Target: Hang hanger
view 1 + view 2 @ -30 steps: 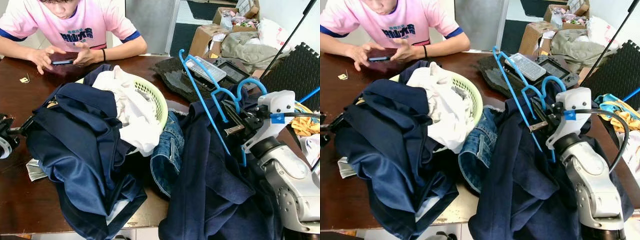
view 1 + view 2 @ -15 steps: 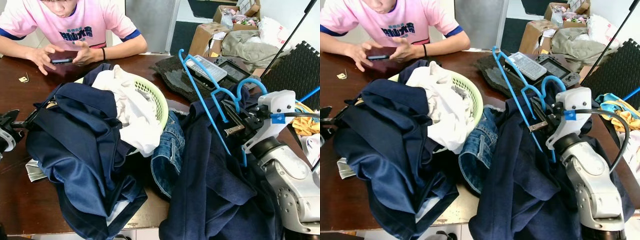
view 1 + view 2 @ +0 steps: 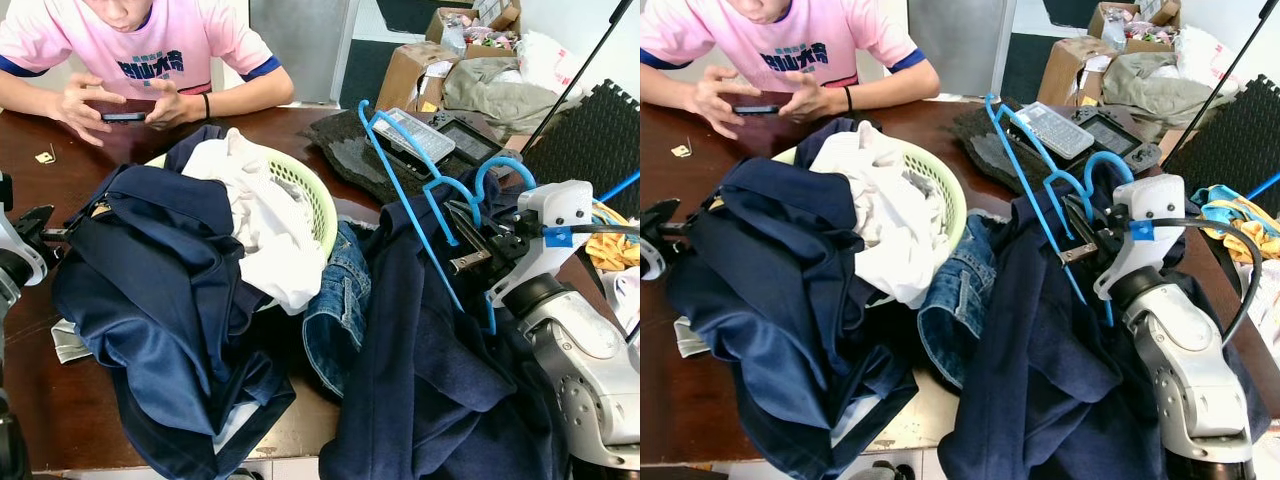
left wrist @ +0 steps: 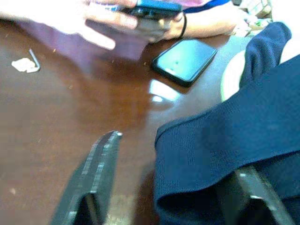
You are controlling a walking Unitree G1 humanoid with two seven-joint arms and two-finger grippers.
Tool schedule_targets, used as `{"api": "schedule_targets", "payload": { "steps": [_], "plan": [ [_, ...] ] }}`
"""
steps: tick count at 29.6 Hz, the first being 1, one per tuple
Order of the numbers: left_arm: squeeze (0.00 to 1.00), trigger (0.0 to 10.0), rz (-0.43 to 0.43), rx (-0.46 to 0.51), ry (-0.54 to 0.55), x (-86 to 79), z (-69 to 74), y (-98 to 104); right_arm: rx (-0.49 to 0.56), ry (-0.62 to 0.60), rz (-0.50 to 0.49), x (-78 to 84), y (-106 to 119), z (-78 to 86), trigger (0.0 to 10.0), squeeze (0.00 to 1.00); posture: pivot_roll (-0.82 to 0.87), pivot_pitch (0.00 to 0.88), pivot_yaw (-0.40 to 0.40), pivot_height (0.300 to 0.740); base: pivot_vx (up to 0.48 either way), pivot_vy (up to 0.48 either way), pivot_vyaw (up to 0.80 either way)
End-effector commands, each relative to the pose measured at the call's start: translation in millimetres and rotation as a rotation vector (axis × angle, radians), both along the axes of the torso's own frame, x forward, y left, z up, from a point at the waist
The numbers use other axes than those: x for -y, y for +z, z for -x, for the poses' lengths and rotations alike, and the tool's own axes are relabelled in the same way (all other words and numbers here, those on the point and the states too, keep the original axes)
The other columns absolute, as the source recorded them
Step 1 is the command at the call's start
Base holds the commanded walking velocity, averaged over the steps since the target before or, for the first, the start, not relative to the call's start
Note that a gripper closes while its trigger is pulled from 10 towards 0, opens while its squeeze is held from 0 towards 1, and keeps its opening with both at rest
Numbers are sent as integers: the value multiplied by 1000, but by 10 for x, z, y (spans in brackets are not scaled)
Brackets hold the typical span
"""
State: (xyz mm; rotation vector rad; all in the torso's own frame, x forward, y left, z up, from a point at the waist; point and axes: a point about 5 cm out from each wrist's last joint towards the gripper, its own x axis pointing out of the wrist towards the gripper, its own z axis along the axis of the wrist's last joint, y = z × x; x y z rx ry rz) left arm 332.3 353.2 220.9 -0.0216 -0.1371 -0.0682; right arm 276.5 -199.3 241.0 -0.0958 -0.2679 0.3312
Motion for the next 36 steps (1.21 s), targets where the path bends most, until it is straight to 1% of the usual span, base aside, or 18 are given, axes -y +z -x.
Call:
{"api": "schedule_targets", "payload": {
  "steps": [1,10,14,17,18,19,20,23,24,25,26,27,29,31,33,34,35,36],
  "plan": [
    [0,0,-7,1,-6,-11,3,3,7,-13,8,31,26,25,10000,0,76,255,-64,740,0,0,0],
    [0,0,-14,-5,-11,-14,-7,-21,13,-23,7,57,42,29,10000,0,78,250,-59,740,0,0,0],
    [0,0,-20,10,-17,-14,-15,33,15,-23,6,57,43,25,10000,0,79,249,-59,740,0,0,0],
    [0,0,-9,59,-76,38,-39,182,18,-23,3,52,43,15,10000,0,83,243,-57,740,0,0,0],
    [0,0,4,144,-211,186,-40,446,21,-24,0,46,46,7,10000,0,89,238,-55,740,0,0,0],
    [0,0,4,144,-211,186,-40,446,21,-24,0,46,46,7,10000,0,89,238,-55,740,0,0,0],
    [0,0,7,243,-365,381,12,748,24,-24,-3,42,46,-3,10000,0,93,232,-55,740,0,0,0],
    [0,0,7,243,-365,381,12,748,24,-24,-3,42,46,-3,10000,0,93,232,-55,740,0,0,0],
    [0,0,-1,354,-528,622,128,1087,27,-23,-6,37,48,-13,10000,0,97,228,-57,740,0,0,0],
    [0,0,-14,416,-638,793,236,1279,28,-22,-7,33,48,-20,10000,0,97,227,-56,740,0,0,0],
    [0,0,-14,416,-638,793,236,1279,28,-22,-7,33,48,-20,10000,0,97,227,-56,740,0,0,0],
    [0,0,-23,505,-735,976,369,1543,32,-21,-9,25,51,-33,10000,0,103,216,-53,740,0,0,0],
    [0,0,-23,505,-735,976,369,1543,32,-21,-9,25,51,-33,10000,0,103,216,-53,740,0,0,0],
    [0,0,-38,648,-874,1246,615,1948,39,-18,-15,12,59,-55,10000,0,109,205,-49,740,0,0,0],
    [0,0,-38,648,-874,1246,615,1948,39,-18,-15,12,59,-55,10000,0,109,205,-49,740,0,0,0],
    [0,0,-46,703,-931,1349,730,2098,43,-19,-19,6,60,-64,10000,0,111,194,-43,740,0,0,0],
    [0,0,-46,703,-931,1349,730,2098,43,-19,-19,6,60,-64,10000,0,111,194,-43,740,0,0,0],
    [0,0,-50,738,-960,1405,801,2190,48,-20,-23,2,61,-71,10000,0,115,187,-40,740,0,0,0]
  ]
}}
